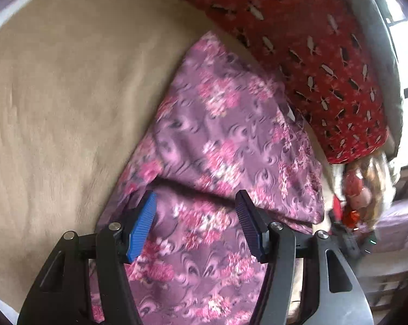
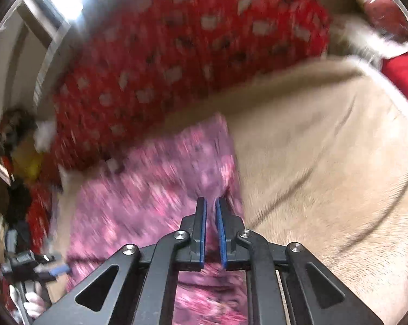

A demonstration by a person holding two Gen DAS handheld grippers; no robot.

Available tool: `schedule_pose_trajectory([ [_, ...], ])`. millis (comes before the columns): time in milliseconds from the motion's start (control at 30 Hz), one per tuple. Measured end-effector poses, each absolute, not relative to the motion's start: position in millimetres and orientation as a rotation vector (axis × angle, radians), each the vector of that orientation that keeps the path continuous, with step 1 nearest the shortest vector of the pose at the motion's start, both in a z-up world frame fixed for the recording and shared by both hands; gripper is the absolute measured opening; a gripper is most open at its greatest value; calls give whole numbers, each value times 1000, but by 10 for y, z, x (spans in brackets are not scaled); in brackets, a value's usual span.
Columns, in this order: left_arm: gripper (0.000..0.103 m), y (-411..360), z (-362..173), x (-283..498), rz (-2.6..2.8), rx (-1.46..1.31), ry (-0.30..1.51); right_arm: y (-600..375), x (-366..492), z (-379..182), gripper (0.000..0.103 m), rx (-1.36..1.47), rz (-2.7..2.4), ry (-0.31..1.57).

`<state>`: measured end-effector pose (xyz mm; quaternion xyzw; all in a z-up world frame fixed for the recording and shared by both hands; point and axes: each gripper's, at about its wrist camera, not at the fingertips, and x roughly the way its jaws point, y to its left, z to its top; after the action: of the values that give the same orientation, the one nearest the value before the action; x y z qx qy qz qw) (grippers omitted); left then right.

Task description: Fold small clothes

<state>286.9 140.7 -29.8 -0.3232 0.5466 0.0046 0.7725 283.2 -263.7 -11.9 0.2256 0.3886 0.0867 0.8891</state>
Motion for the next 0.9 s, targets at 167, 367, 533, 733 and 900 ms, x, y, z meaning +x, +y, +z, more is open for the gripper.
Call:
schedule_pose_trajectory([
  [167,61,1114,-602,3107,104,-447,1310,-2389,2874,-401,23,427,231,912],
  [367,62,863,-568,2828,77,-302,1310,-2280,2688,-357,25,374,268,954],
  [533,63,642,-546,2300,41,-195,1308,-2194,2292,-565,25,296,312,1108],
  [733,63,558,-585,1635,-11,-183,1361,-2291,1582,-594,32,313,347,1163],
  [900,63,725,-581,1064,-68,-264,1407,-2378,1044,-575,39,255,352,1195],
])
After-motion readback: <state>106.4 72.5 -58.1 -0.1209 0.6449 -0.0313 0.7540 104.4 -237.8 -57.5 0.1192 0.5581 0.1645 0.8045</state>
